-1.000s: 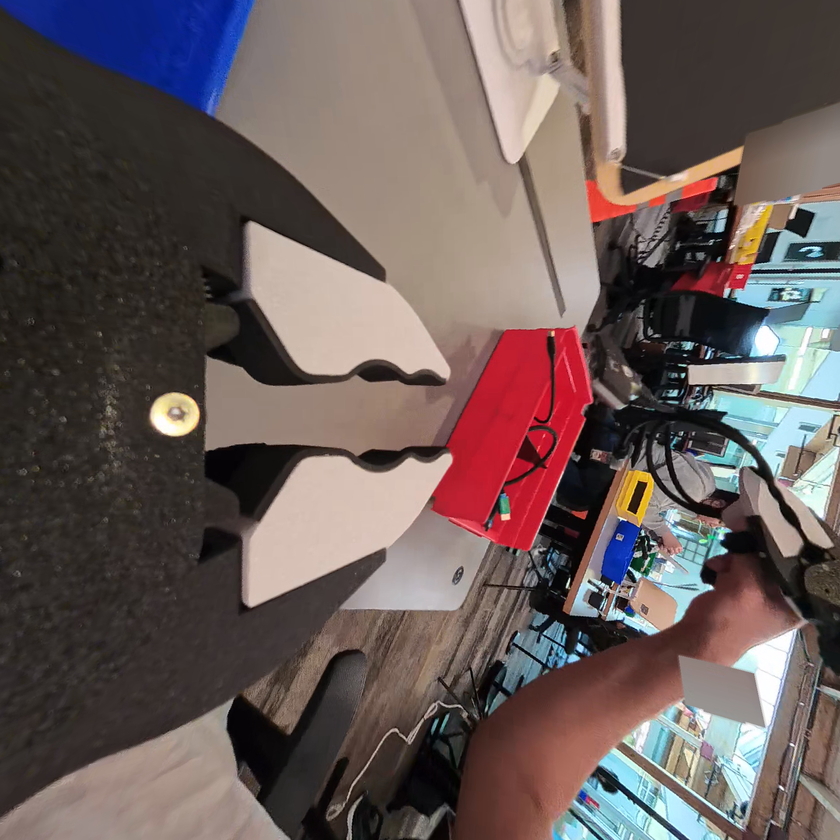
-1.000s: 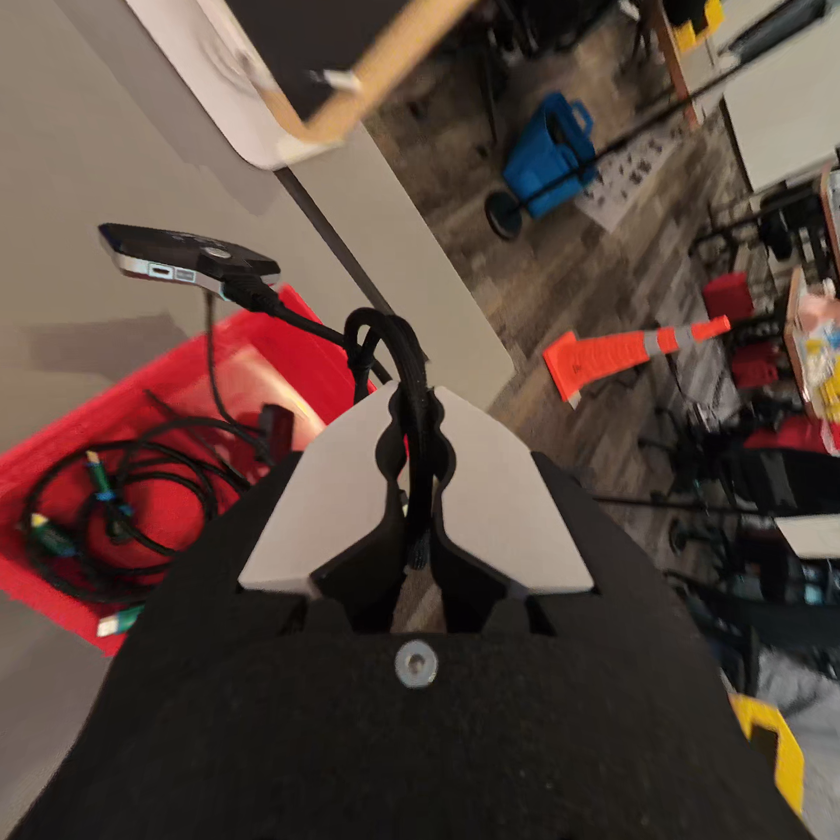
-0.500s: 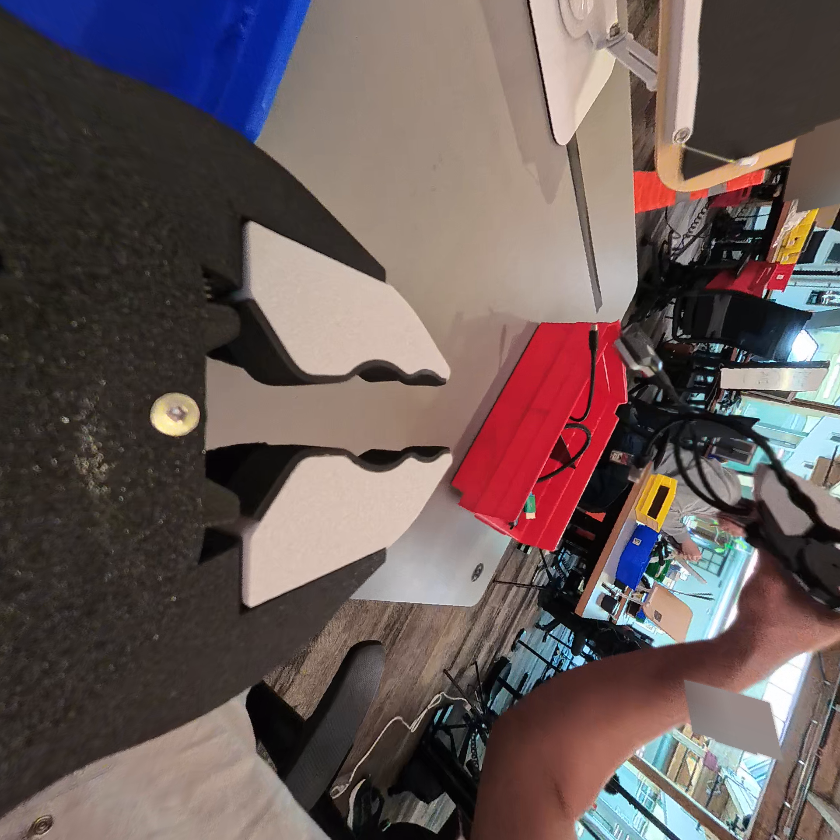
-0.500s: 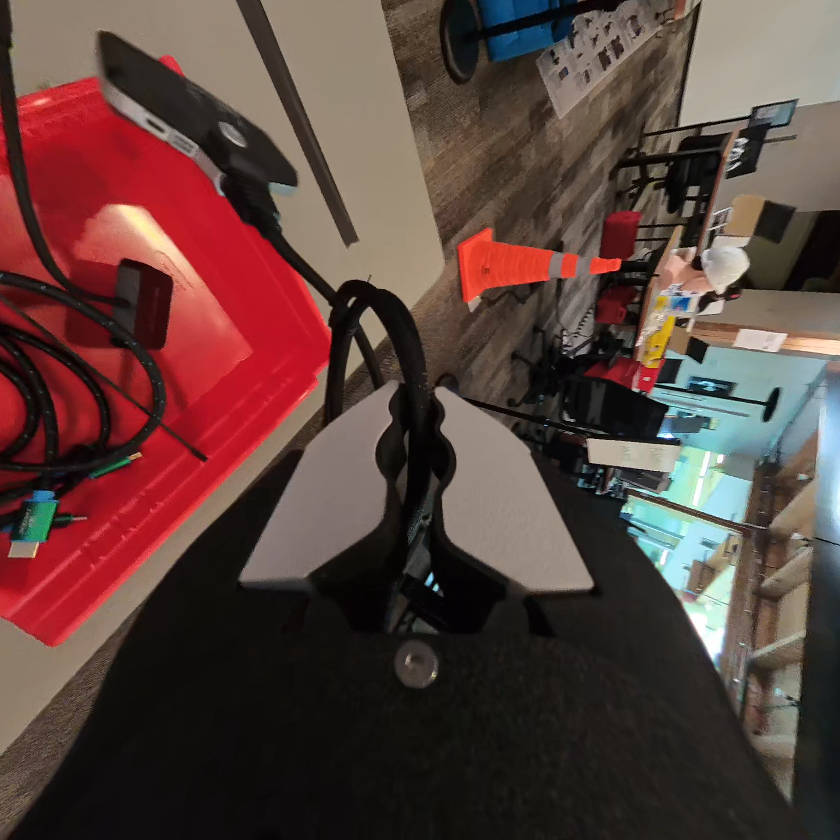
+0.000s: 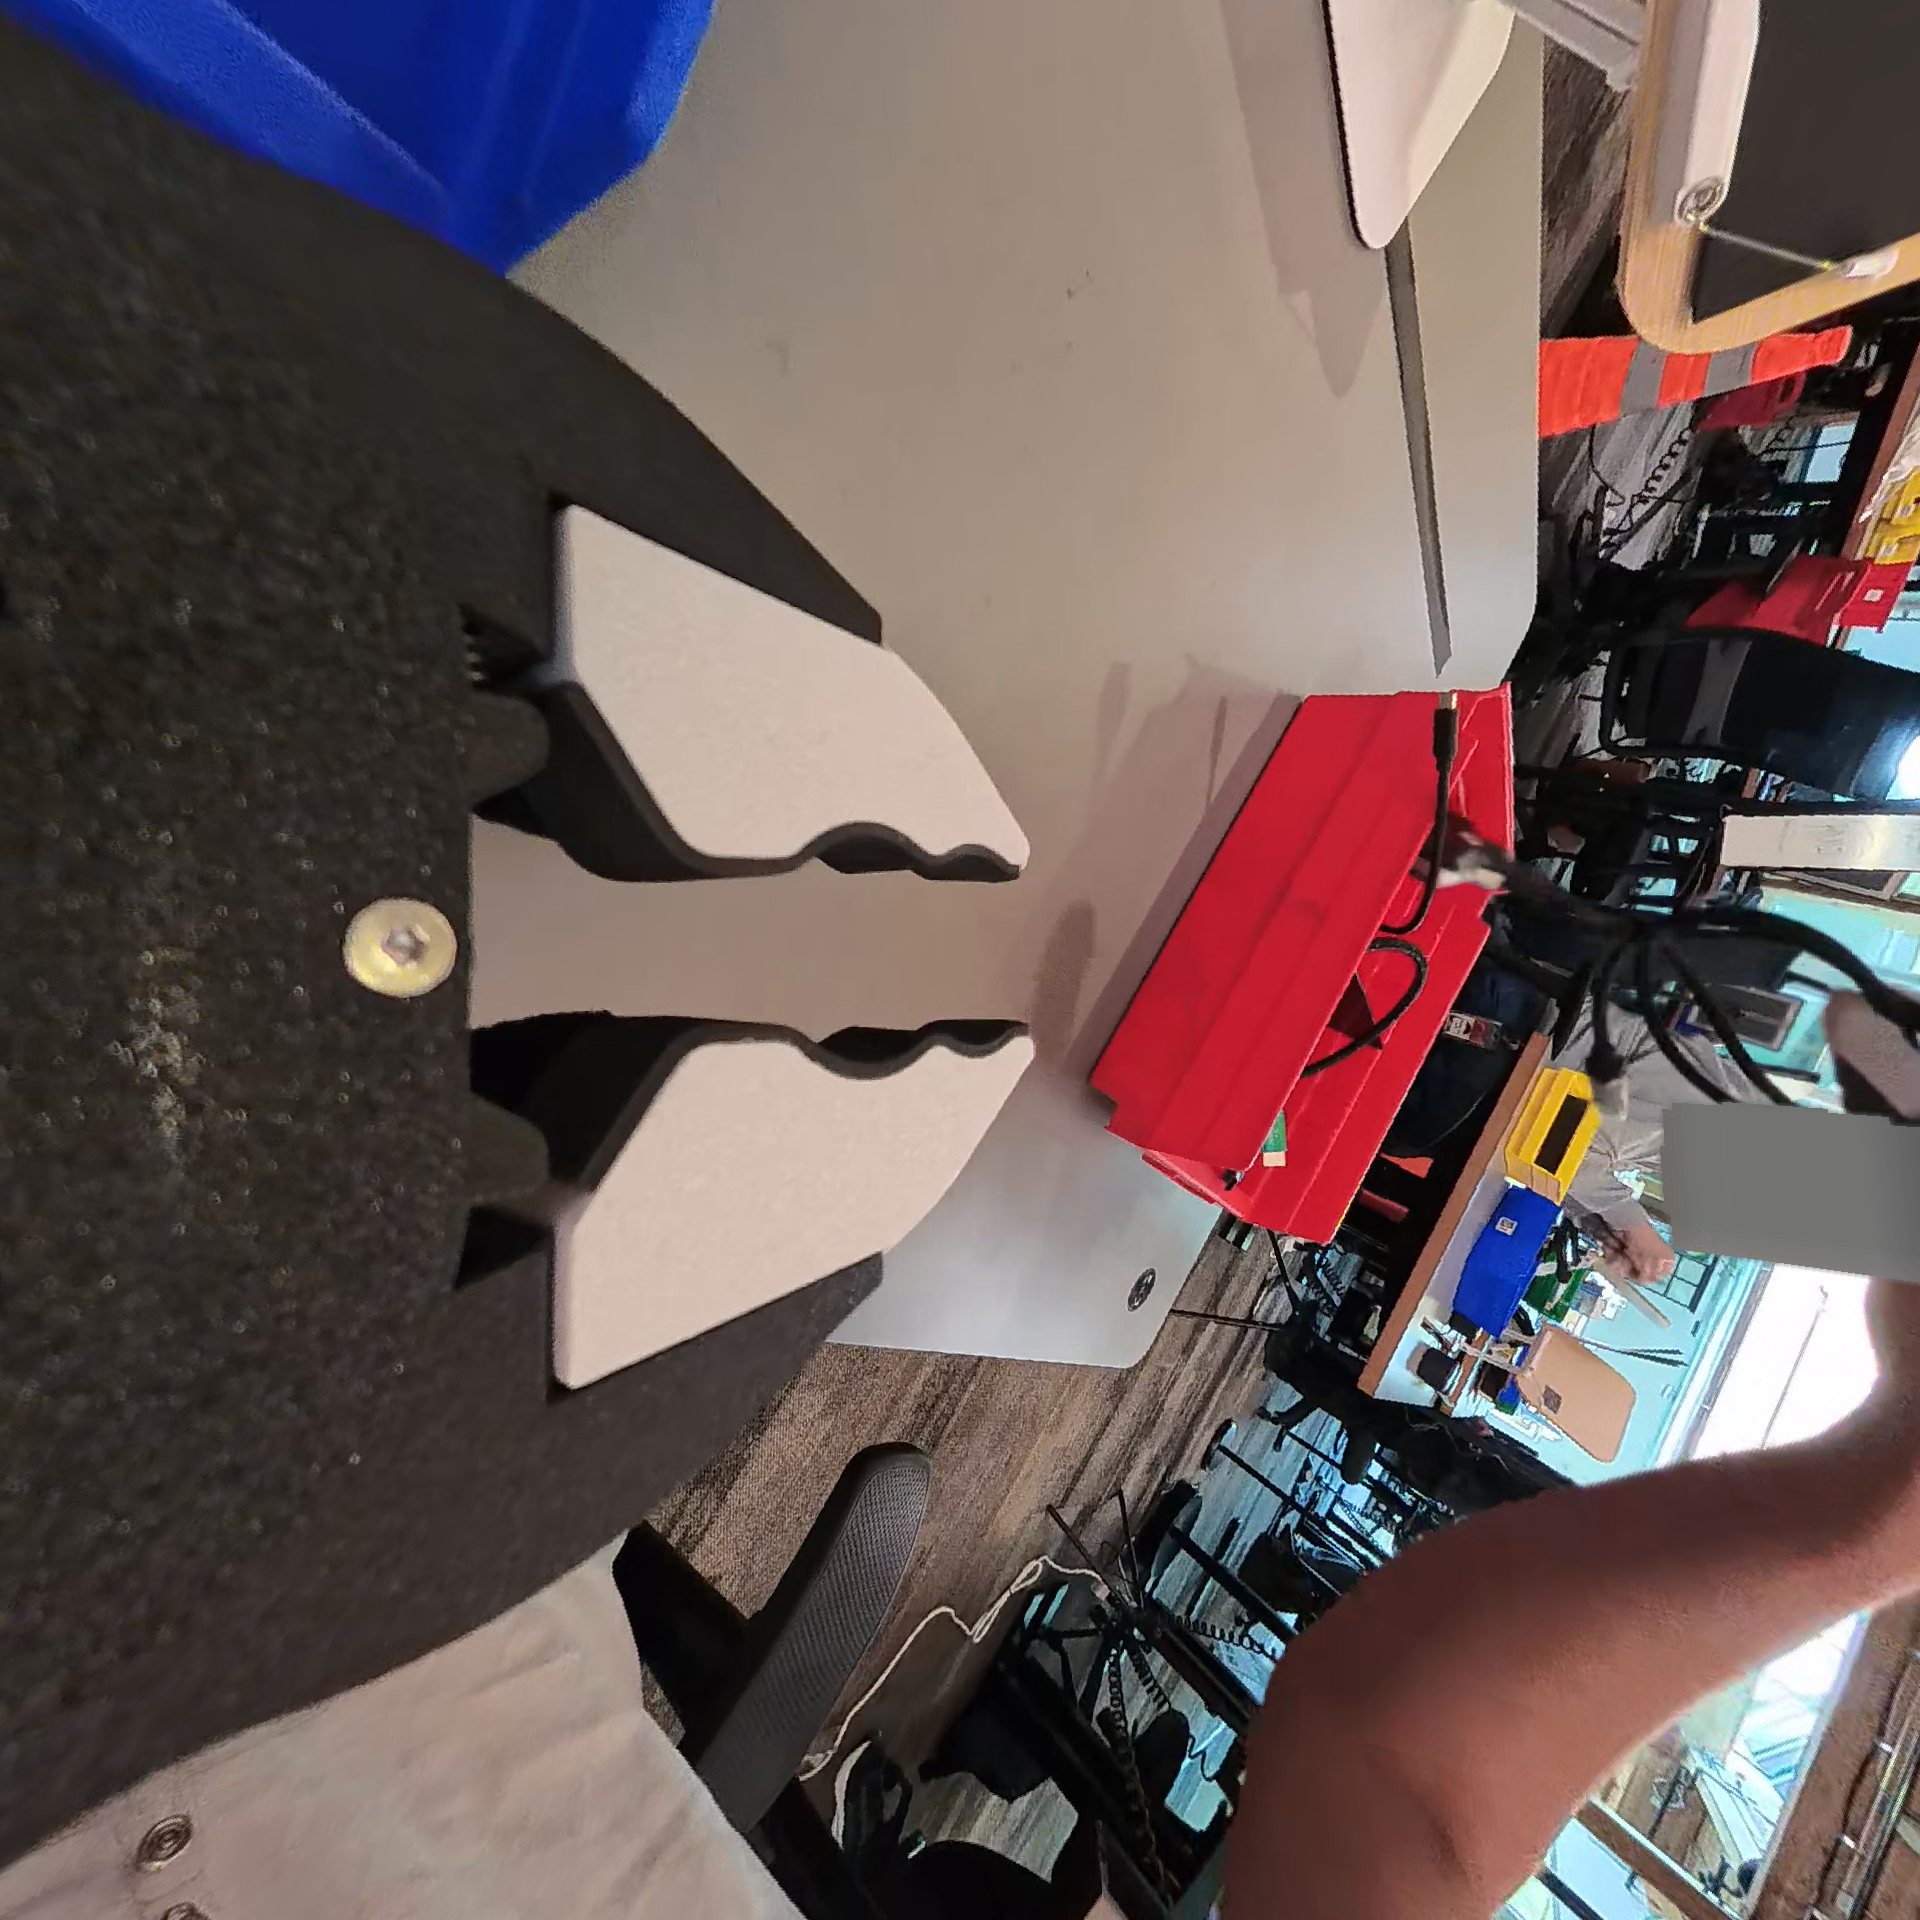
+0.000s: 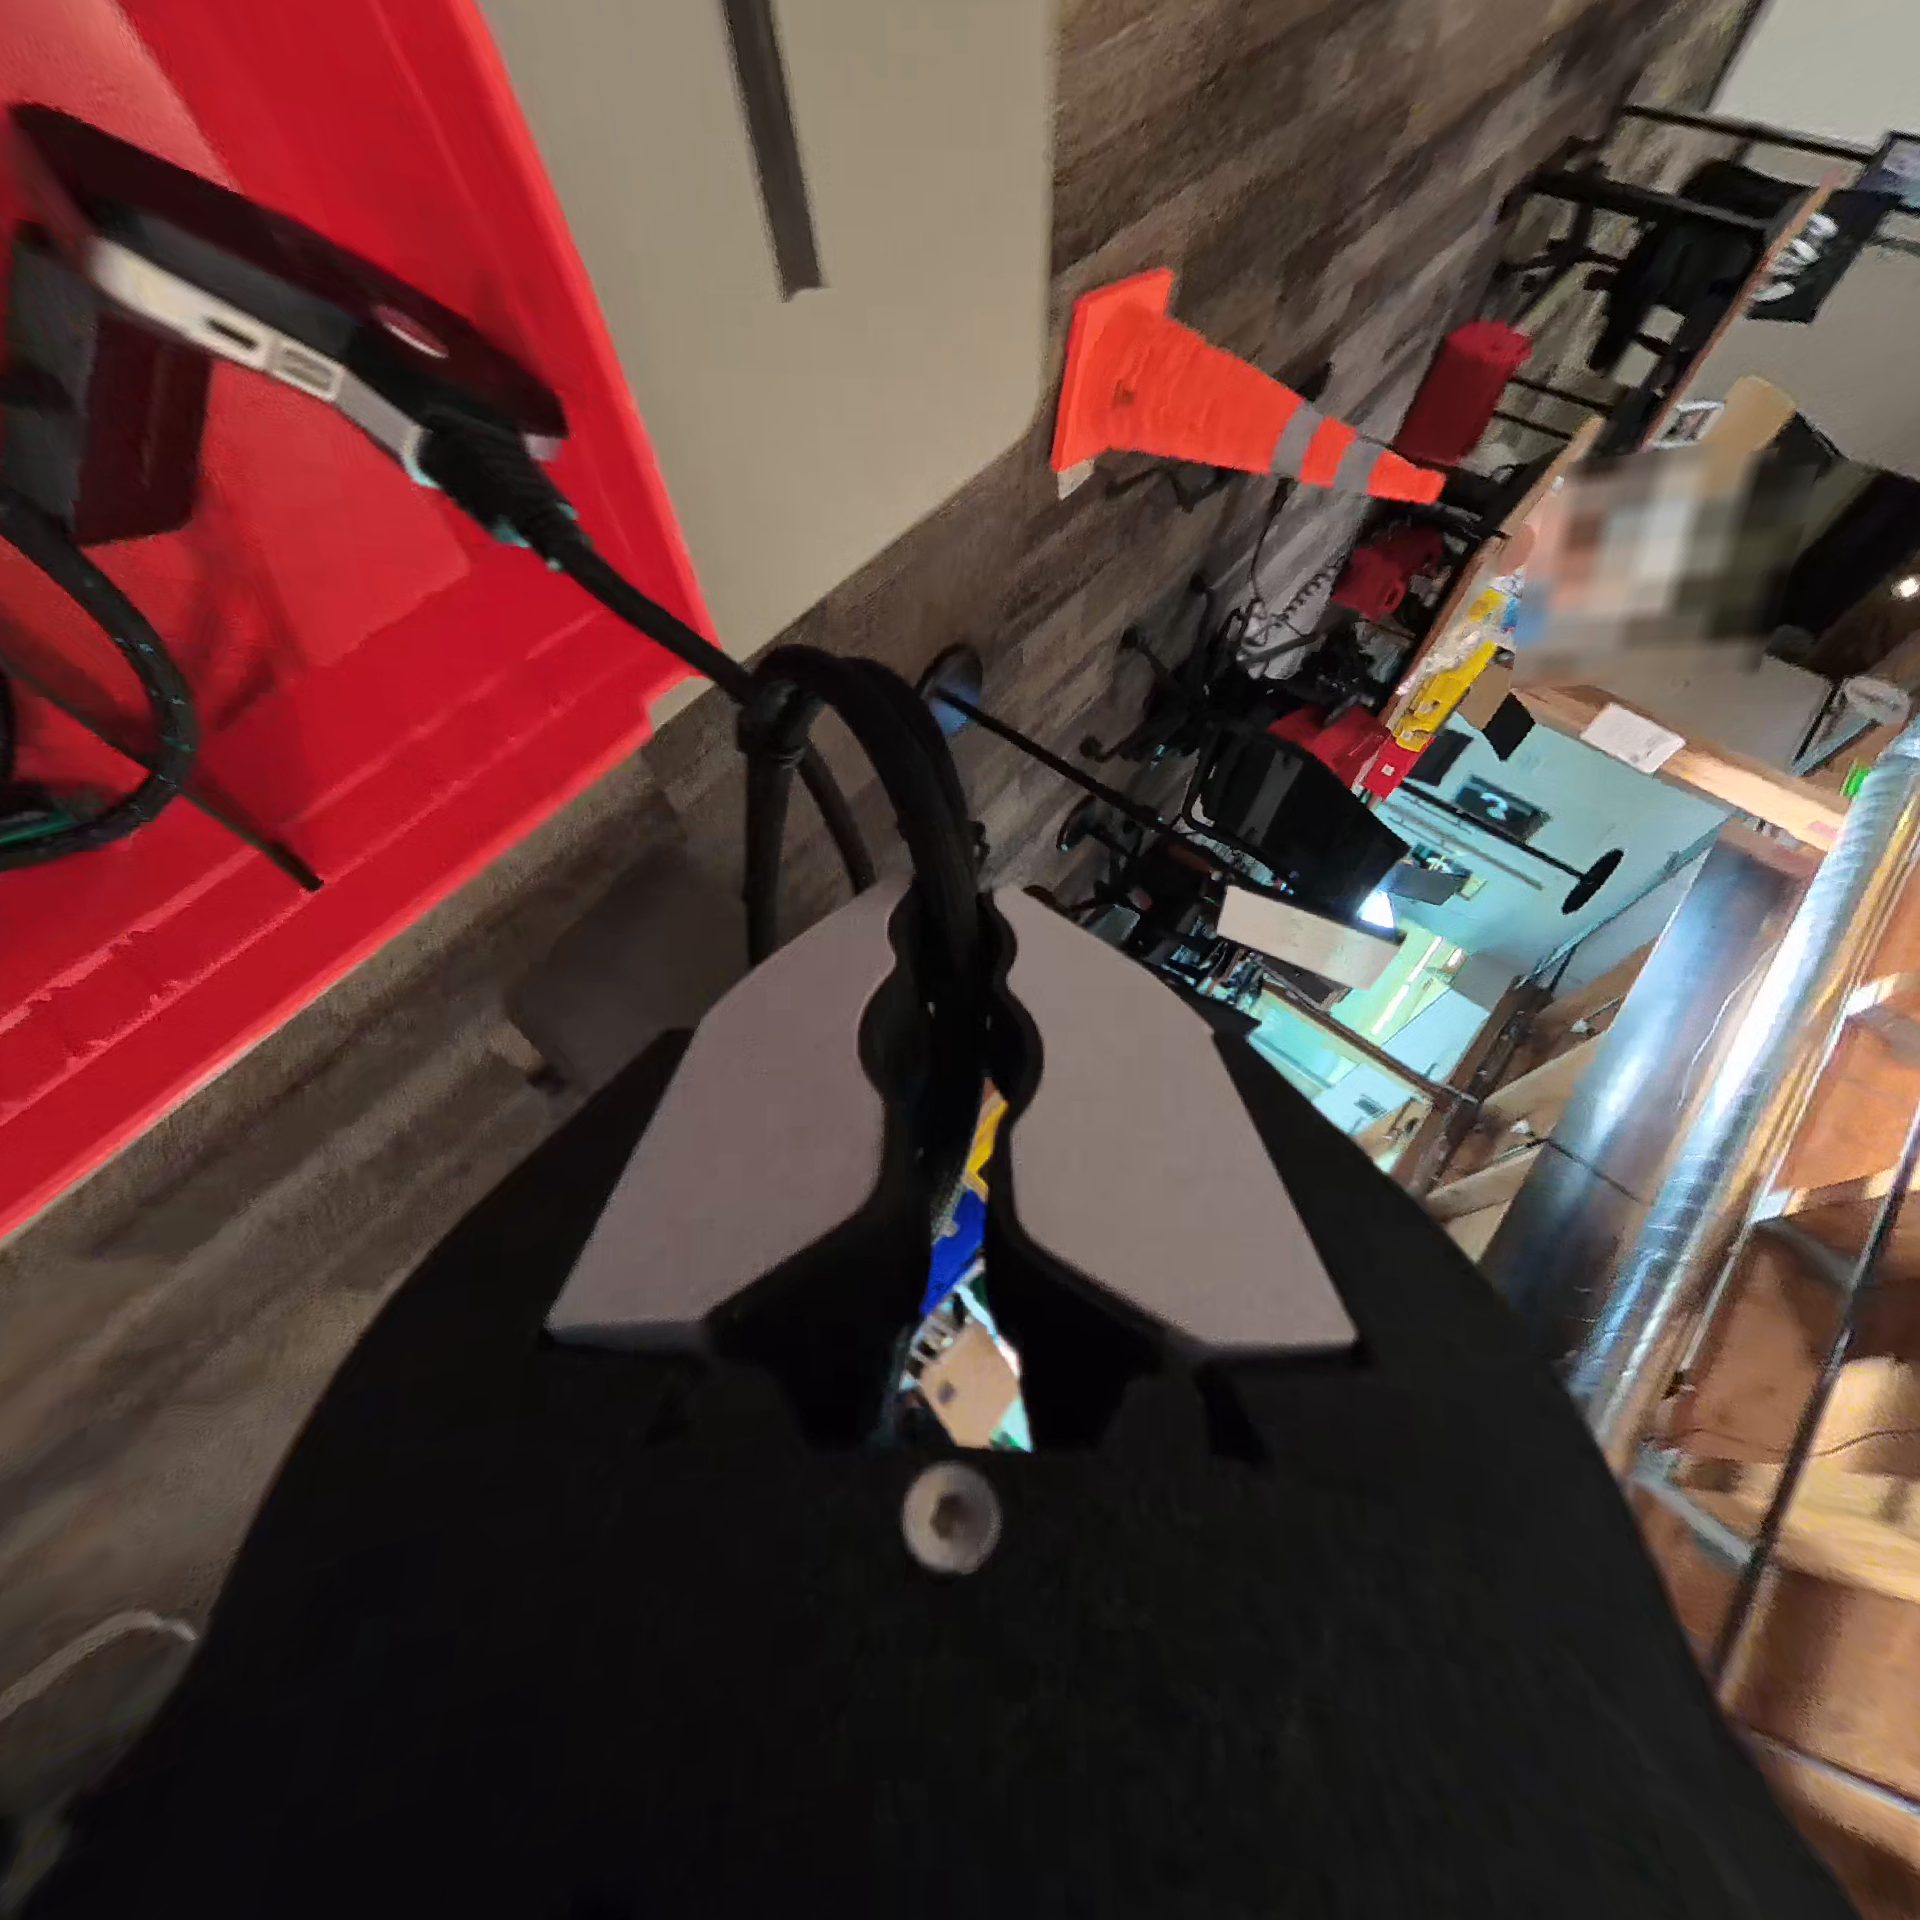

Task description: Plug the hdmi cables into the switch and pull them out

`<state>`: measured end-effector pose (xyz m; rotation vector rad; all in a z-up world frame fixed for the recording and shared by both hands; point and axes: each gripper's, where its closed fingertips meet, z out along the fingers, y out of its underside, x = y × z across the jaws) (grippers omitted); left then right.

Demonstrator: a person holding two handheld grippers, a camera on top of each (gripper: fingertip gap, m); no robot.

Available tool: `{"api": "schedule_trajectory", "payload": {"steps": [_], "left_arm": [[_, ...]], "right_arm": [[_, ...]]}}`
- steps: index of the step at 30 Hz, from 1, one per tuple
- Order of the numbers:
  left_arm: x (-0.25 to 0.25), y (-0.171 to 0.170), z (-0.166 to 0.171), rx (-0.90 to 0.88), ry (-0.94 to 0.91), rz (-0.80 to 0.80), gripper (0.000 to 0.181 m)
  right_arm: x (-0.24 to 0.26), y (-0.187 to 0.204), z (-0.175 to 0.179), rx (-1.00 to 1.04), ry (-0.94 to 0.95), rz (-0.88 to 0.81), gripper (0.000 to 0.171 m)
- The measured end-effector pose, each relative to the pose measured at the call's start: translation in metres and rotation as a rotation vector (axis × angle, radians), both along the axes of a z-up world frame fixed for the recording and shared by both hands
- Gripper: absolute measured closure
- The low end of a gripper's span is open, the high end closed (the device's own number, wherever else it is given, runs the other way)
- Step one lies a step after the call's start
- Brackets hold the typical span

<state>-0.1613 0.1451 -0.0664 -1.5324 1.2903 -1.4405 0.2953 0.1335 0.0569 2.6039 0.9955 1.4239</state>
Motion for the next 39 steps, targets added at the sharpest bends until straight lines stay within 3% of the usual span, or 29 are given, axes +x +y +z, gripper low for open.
{"api": "schedule_trajectory", "payload": {"steps": [6,13,17,22,28,30,32,39], "left_arm": [[-0.004,-0.004,-0.005,0.001,0.010,0.008,0.157],[-0.002,-0.009,-0.011,-0.008,0.021,-0.011,0.157],[0.001,-0.011,-0.017,-0.004,0.036,-0.025,0.157],[0.003,-0.016,-0.019,-0.009,0.045,-0.042,0.157],[0.001,-0.017,-0.019,0.010,0.049,-0.034,0.157],[0.002,-0.017,-0.019,-0.010,0.043,-0.041,0.157],[0.003,-0.018,-0.020,-0.023,0.039,-0.046,0.157],[0.005,-0.017,-0.025,-0.047,0.045,-0.053,0.157]], "right_arm": [[-0.040,0.037,-0.091,-0.205,0.155,0.033,0.164],[-0.077,0.034,-0.144,-0.192,0.702,-0.097,0.164],[-0.059,0.039,-0.159,-0.139,0.695,-0.046,0.163],[-0.001,0.033,-0.180,-0.144,0.530,0.014,0.156],[0.030,0.022,-0.154,0.040,0.618,-0.039,0.142],[0.032,0.012,-0.136,0.109,0.690,-0.089,0.116],[0.038,-0.003,-0.115,0.189,0.733,-0.142,0.105],[0.023,-0.066,-0.077,0.492,0.972,-0.138,0.102]]}}
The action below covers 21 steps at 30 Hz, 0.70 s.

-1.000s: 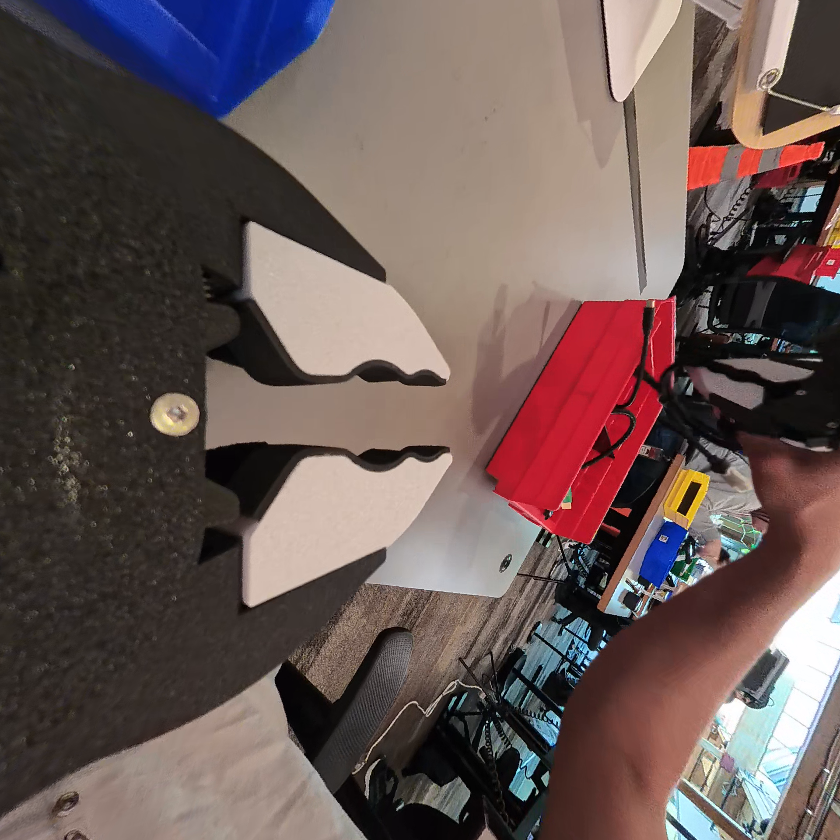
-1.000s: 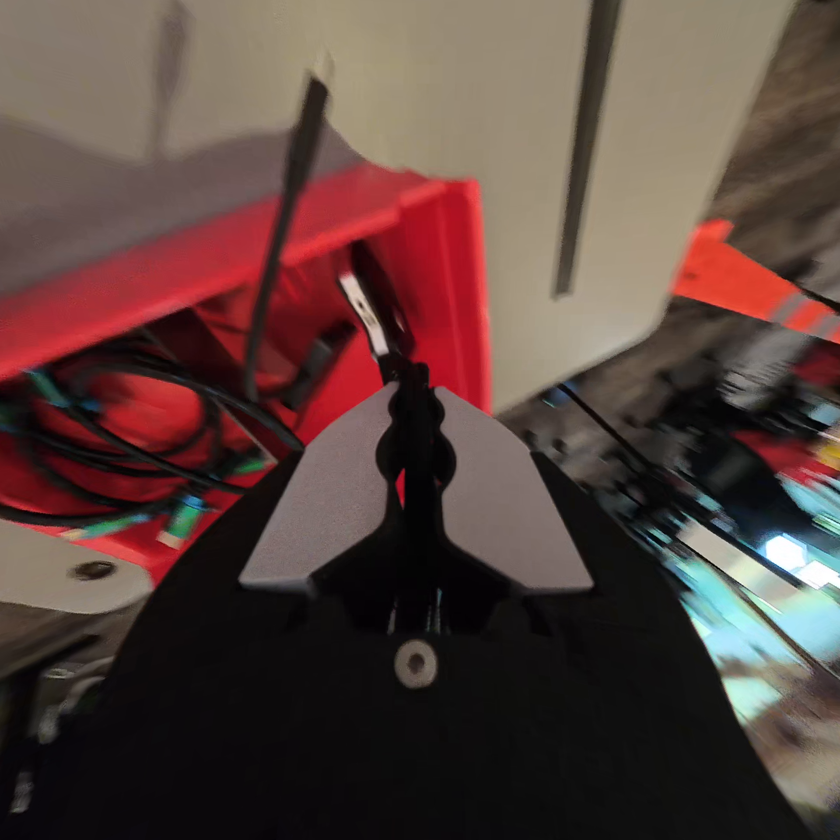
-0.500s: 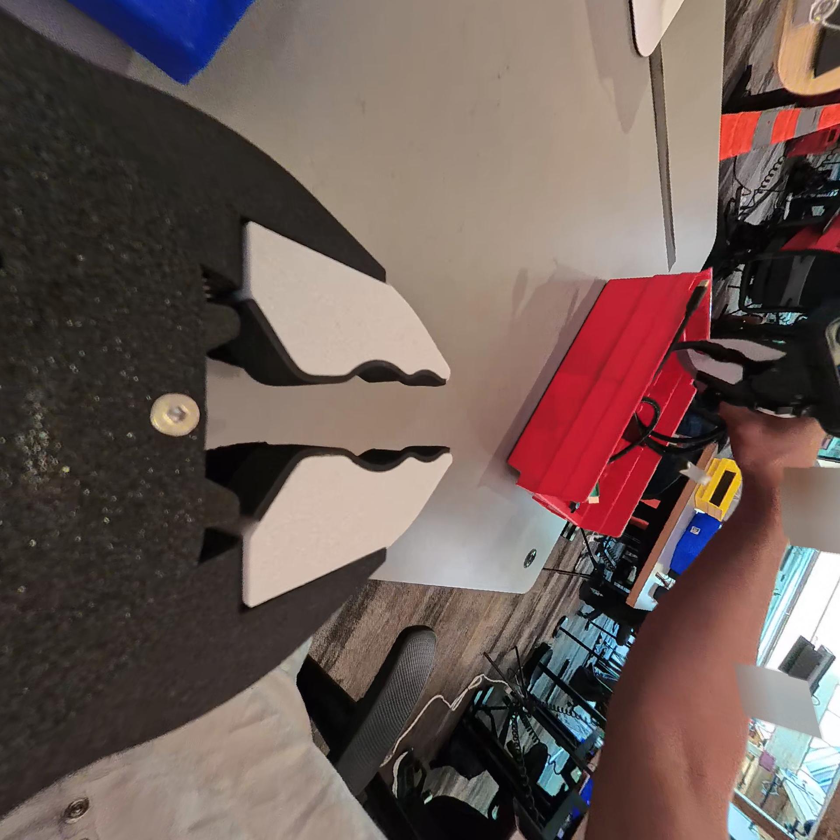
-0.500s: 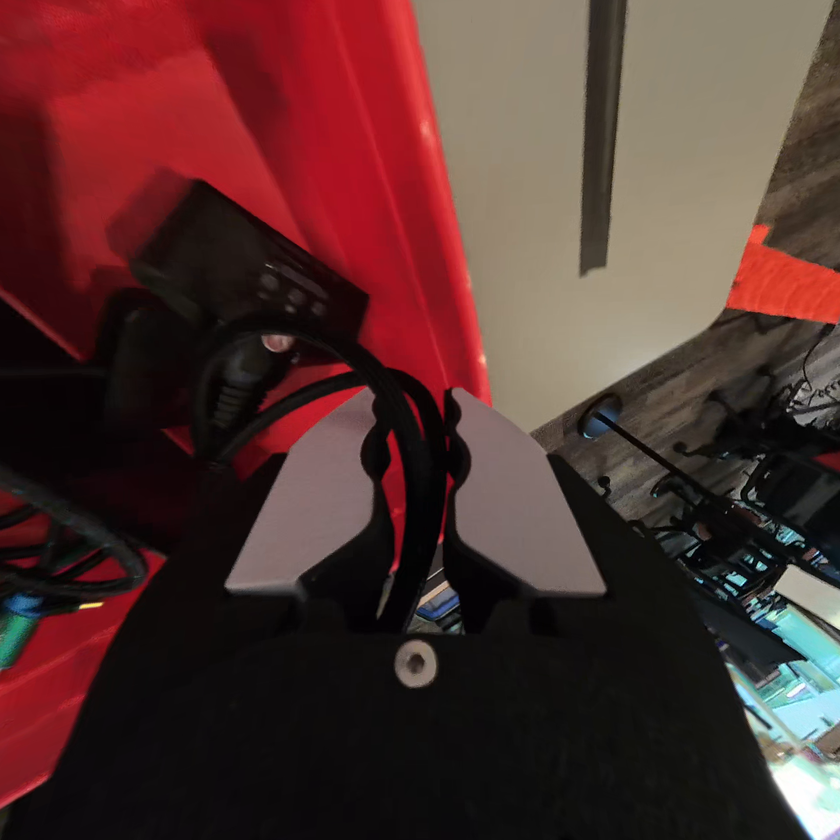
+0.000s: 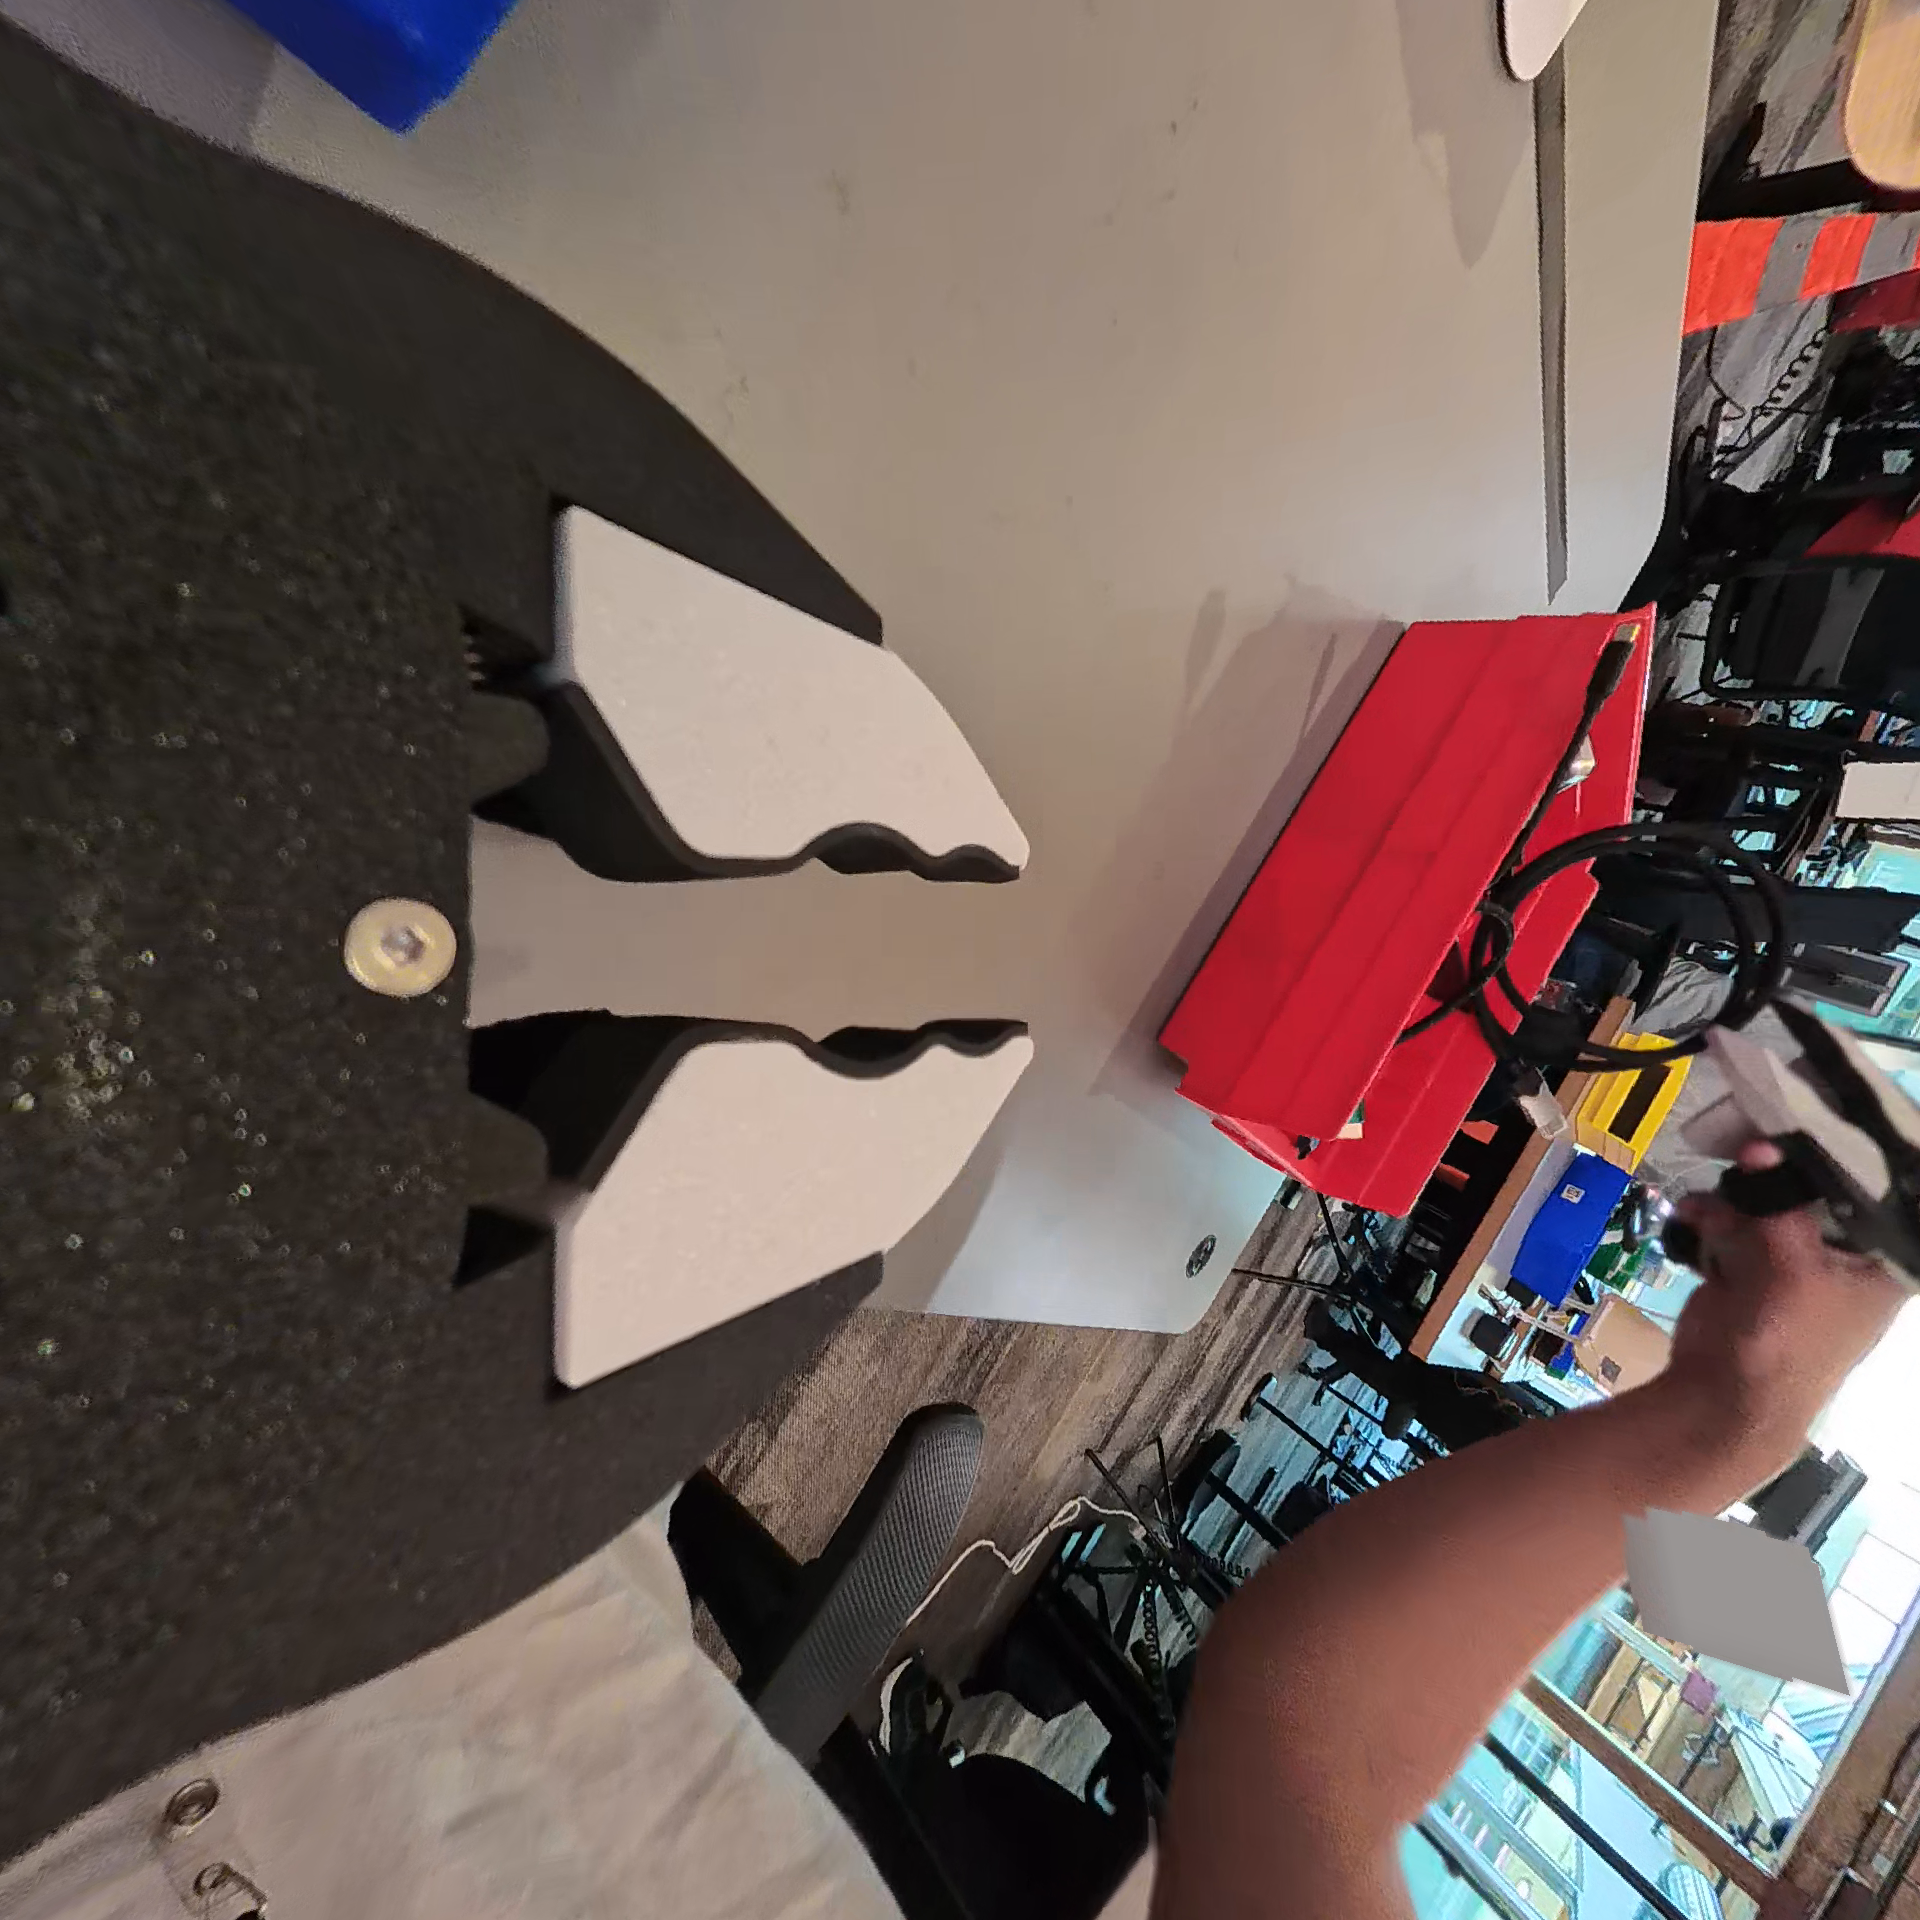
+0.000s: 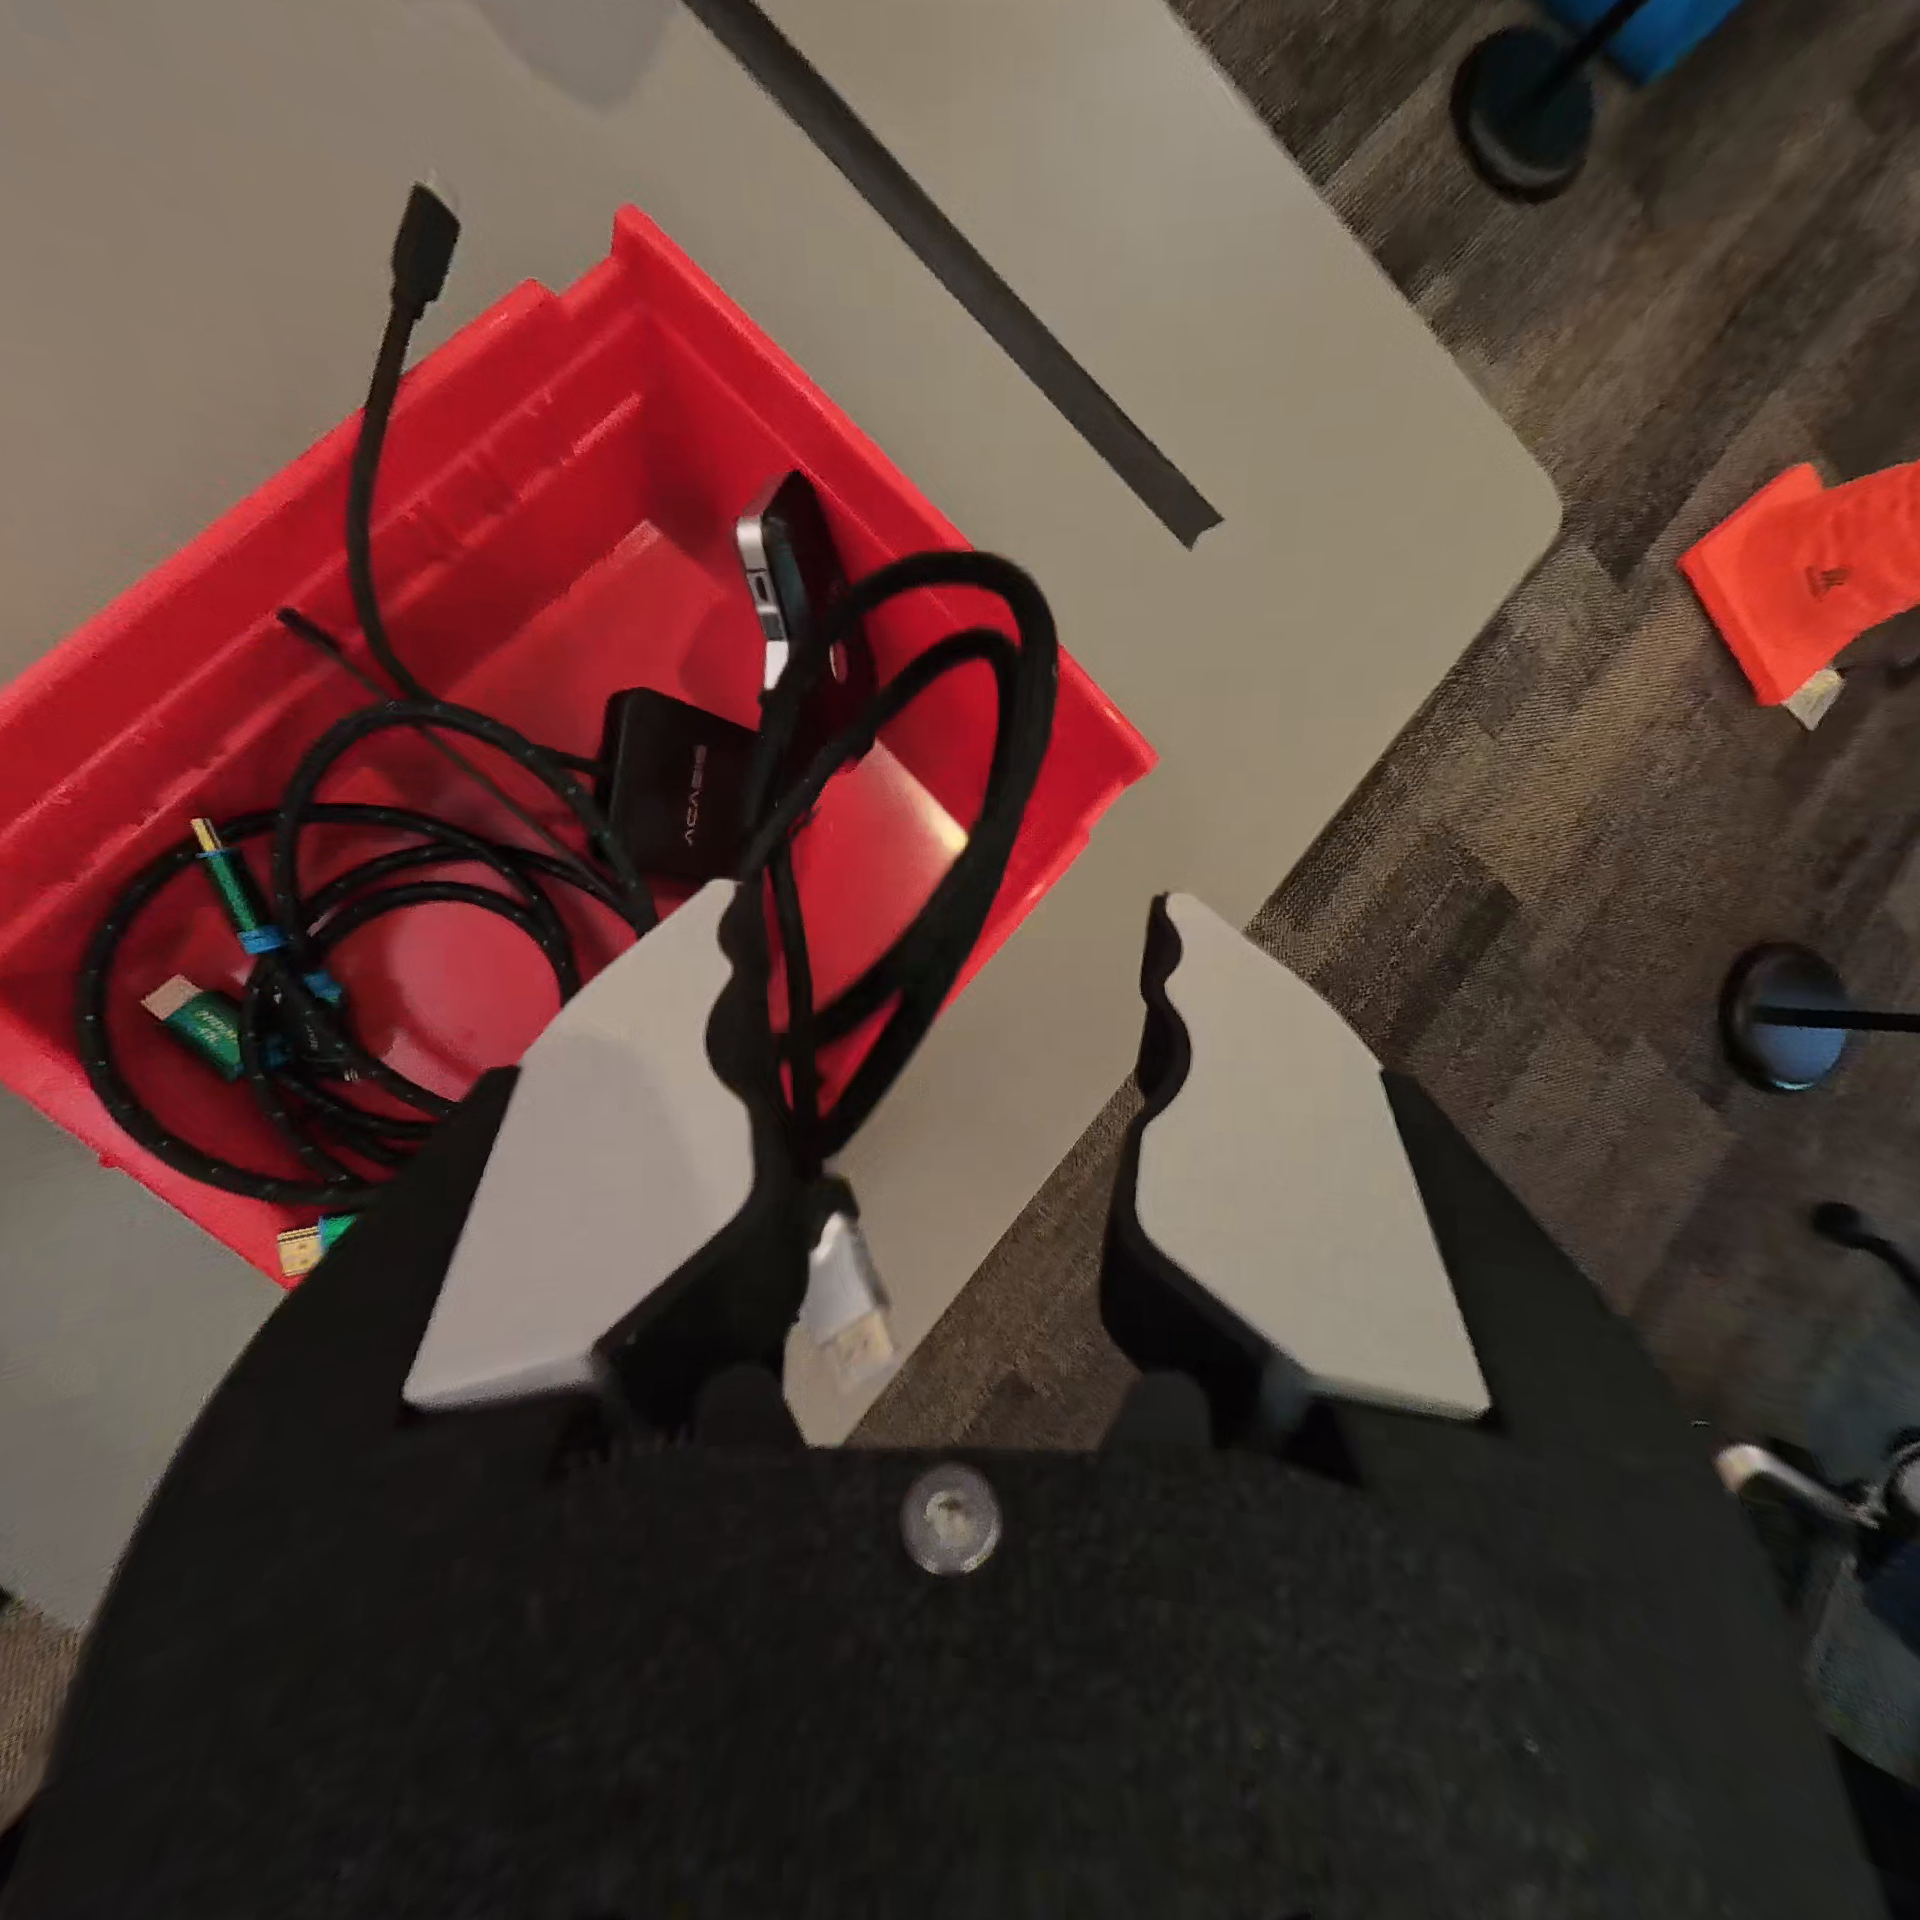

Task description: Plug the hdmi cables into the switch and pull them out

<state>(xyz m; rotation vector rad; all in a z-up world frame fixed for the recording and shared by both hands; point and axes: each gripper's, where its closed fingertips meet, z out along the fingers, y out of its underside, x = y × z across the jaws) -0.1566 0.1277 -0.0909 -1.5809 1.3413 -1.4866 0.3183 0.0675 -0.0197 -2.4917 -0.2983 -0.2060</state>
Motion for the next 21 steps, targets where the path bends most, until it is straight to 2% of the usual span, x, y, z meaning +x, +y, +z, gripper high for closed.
{"api": "schedule_trajectory", "payload": {"steps": [3,5,7,9,11,12,13,15,18,20,21], "left_arm": [[0.000,0.000,-0.002,-0.004,0.004,-0.001,0.157],[0.000,0.001,-0.002,-0.002,0.005,0.001,0.157],[0.000,0.001,-0.001,-0.008,0.002,0.002,0.157],[0.001,0.001,-0.001,-0.017,-0.002,0.001,0.157],[0.001,0.001,0.000,-0.020,-0.003,-0.001,0.157],[0.000,0.001,0.000,-0.016,-0.002,0.000,0.157],[0.000,0.001,0.000,-0.011,-0.002,0.003,0.157],[-0.001,0.002,0.001,-0.002,-0.003,0.011,0.157],[-0.001,0.003,0.001,-0.015,-0.005,0.012,0.157],[-0.001,0.002,0.000,-0.022,-0.003,0.009,0.157],[-0.001,0.001,0.000,-0.019,-0.003,0.007,0.157]], "right_arm": [[0.001,-0.036,-0.008,0.103,0.060,-0.088,0.103],[-0.003,-0.058,-0.033,0.099,0.122,-0.143,0.092],[-0.010,-0.070,-0.058,0.095,0.211,-0.175,0.092],[-0.007,-0.072,-0.073,0.119,0.323,-0.251,0.119],[-0.008,-0.073,-0.063,0.168,0.442,-0.249,0.164],[-0.004,-0.072,-0.055,0.196,0.436,-0.254,0.171],[0.006,-0.074,-0.053,0.165,0.331,-0.277,0.171],[0.008,-0.073,-0.049,0.029,0.154,-0.216,0.171],[0.009,-0.046,-0.018,-0.011,-0.044,-0.168,0.171],[0.005,-0.024,0.008,0.061,-0.084,-0.134,0.170],[-0.008,-0.014,0.014,0.077,-0.021,-0.087,0.161]]}}
